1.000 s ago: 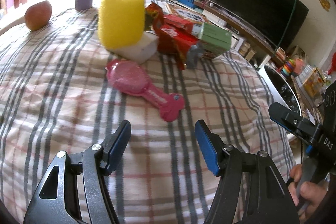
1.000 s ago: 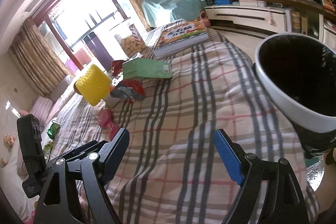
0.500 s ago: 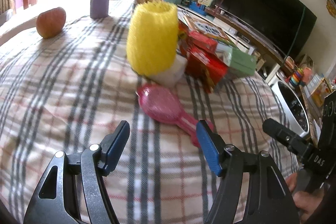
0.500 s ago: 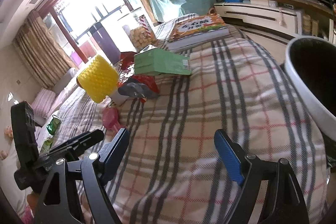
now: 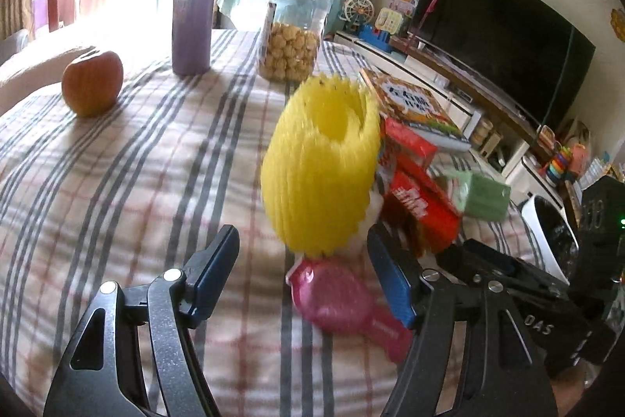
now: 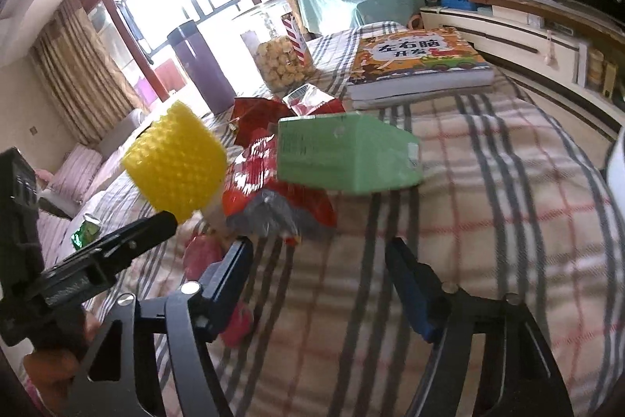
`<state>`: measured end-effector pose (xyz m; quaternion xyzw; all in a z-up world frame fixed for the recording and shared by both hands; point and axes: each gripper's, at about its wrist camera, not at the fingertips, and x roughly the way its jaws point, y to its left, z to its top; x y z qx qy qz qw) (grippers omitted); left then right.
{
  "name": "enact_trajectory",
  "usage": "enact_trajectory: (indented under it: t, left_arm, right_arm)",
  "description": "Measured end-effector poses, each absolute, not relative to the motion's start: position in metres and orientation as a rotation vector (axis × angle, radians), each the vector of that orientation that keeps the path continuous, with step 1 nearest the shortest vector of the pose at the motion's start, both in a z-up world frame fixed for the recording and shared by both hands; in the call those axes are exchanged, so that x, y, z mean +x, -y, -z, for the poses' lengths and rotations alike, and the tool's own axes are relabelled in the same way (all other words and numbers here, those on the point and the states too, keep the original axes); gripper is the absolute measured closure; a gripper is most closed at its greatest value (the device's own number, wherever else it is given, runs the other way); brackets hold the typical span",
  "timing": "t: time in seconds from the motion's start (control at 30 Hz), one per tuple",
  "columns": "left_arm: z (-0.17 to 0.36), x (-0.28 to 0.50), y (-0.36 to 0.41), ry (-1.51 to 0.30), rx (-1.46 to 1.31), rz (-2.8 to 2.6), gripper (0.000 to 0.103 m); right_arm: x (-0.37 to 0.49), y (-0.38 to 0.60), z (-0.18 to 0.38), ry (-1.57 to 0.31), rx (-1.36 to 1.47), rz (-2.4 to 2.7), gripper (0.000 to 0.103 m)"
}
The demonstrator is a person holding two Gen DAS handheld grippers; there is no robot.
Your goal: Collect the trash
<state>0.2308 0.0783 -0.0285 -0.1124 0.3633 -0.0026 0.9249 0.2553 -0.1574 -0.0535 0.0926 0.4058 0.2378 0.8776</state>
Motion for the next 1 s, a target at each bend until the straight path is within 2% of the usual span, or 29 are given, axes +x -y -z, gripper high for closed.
enact_trajectory:
  t: [0.07, 0.13, 0.17, 0.2, 0.23, 0.27, 0.3, 0.6, 1.0]
  left_arm:
    - [0.029, 0.237, -0.078, -0.738, -0.222, 0.005, 0.034]
    - [0.029, 0.241, -0.078, -0.736, -0.217, 0.018, 0.035]
    - [0.030, 0.241, -0.077, -0.732, -0.216, 0.025, 0.038]
    - [0.030, 0.242, -0.076, -0.731, -0.213, 0.033, 0.051]
    - [0.032, 0.242, -0.074, -0.740, -0.202, 0.044, 0.061]
    - [0.032, 0.242, -0.073, -0.745, -0.196, 0.048, 0.064]
    - [0.033, 0.241, -0.071, -0.748, -0.191, 0.050, 0.070]
    - [0.033, 0.208, -0.063, -0.757, -0.220, 0.060, 0.077]
    - [0.031, 0.167, -0.032, -0.767, -0.219, 0.147, 0.078]
  right_arm:
    - [0.264, 0.152, 0.055, -0.849, 0.191, -0.493, 0.039]
    - [0.270, 0.149, 0.056, -0.853, 0.184, -0.490, 0.048]
    - [0.272, 0.147, 0.057, -0.856, 0.183, -0.489, 0.058]
    - [0.274, 0.145, 0.058, -0.860, 0.183, -0.490, 0.068]
    - [0.275, 0.145, 0.059, -0.864, 0.183, -0.491, 0.074]
    - [0.275, 0.145, 0.059, -0.867, 0.184, -0.492, 0.084]
    - [0.274, 0.145, 0.060, -0.868, 0.185, -0.494, 0.089]
    - [0.247, 0.153, 0.055, -0.864, 0.195, -0.534, 0.099]
    - [0.199, 0.185, 0.049, -0.859, 0.234, -0.528, 0.100]
